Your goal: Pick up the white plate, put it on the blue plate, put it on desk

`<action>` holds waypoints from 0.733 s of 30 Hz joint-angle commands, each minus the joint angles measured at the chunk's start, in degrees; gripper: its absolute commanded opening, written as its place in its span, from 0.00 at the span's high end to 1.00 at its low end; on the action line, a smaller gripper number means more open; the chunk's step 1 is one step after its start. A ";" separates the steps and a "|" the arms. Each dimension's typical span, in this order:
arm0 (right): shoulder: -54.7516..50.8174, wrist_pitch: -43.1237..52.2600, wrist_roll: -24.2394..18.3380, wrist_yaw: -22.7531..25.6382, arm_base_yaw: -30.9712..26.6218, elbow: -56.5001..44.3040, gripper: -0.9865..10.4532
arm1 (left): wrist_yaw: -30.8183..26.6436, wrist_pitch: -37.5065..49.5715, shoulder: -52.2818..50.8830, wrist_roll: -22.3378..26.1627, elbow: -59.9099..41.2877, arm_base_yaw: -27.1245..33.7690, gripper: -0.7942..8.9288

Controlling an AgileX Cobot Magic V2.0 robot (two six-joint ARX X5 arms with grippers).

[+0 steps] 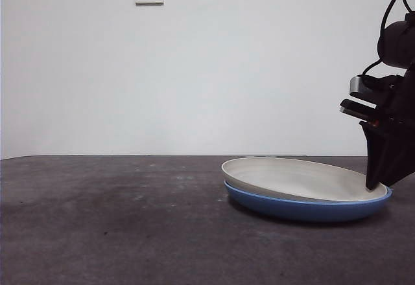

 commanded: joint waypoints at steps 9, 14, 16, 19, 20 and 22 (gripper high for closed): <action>0.74 0.39 1.60 -0.09 0.09 0.42 0.90 | 0.24 0.26 0.39 0.70 0.39 -0.24 0.60; -1.66 0.44 2.60 -0.42 0.09 0.48 0.90 | 0.24 0.26 0.39 0.70 0.39 -0.24 0.60; -3.32 0.46 3.04 -1.36 0.09 0.50 0.90 | 0.24 0.26 0.39 0.70 0.39 -0.24 0.60; -6.16 0.87 4.09 -2.84 0.09 0.55 0.90 | 0.24 0.26 0.39 0.70 0.39 -0.24 0.60; -7.21 0.94 4.37 -3.17 0.11 0.55 0.90 | 0.24 0.26 0.39 0.70 0.39 -0.24 0.60; -8.98 0.92 4.92 -3.28 0.20 0.66 0.90 | 0.24 0.26 0.39 0.70 0.39 -0.24 0.60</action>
